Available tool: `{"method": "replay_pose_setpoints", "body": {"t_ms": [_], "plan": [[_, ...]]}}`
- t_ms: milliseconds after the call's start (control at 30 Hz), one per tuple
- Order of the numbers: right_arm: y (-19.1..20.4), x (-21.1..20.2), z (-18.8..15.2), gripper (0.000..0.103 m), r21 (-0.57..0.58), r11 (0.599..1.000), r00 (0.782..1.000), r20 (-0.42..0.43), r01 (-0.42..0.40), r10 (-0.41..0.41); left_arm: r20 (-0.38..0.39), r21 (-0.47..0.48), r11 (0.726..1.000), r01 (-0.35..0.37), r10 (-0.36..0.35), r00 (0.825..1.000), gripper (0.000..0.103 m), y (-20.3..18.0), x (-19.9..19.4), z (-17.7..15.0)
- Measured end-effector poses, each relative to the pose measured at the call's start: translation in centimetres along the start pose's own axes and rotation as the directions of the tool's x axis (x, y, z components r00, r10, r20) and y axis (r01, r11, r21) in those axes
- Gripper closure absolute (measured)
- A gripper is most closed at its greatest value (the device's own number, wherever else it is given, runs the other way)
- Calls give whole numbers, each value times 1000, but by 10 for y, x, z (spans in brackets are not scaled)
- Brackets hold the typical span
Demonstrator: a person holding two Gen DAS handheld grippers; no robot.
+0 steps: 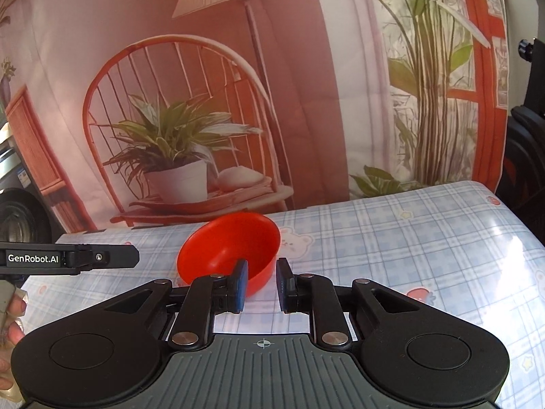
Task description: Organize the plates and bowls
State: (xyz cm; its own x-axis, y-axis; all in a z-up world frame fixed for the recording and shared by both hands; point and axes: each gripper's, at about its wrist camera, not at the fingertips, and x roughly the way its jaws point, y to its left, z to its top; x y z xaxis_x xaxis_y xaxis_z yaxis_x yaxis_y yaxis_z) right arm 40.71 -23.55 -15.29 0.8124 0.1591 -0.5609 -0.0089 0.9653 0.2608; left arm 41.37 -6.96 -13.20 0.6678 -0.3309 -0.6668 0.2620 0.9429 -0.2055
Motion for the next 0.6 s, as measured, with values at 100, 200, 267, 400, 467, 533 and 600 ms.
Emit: {"method": "replay_pose_setpoints", "body": {"t_ms": [100,200,267,400,467,533,600], "plan": [[-5,19,5,84,10,1000,1000,-24,-7,7,-15,-4,1000,-12,12,1000,50,1,17,3],[-12,35,9,83,52,998,999,-44,-28,30,-31,-8,1000,-16,15,999,50,2,33,4],[-17,46,10,82,75,997,998,-61,-30,34,-41,-12,1000,-15,14,999,50,2,41,5],[-21,63,9,82,101,994,995,-90,-34,43,-59,-18,1000,-13,12,998,51,4,54,5],[-22,69,9,82,111,993,994,-98,-37,48,-67,-24,1000,-13,11,998,51,4,59,4],[-22,72,8,82,113,993,994,-101,-40,51,-74,-20,999,-28,27,997,53,5,63,4],[-21,75,8,83,113,993,993,-106,-42,54,-70,-25,999,-26,24,997,66,7,64,4]]}}
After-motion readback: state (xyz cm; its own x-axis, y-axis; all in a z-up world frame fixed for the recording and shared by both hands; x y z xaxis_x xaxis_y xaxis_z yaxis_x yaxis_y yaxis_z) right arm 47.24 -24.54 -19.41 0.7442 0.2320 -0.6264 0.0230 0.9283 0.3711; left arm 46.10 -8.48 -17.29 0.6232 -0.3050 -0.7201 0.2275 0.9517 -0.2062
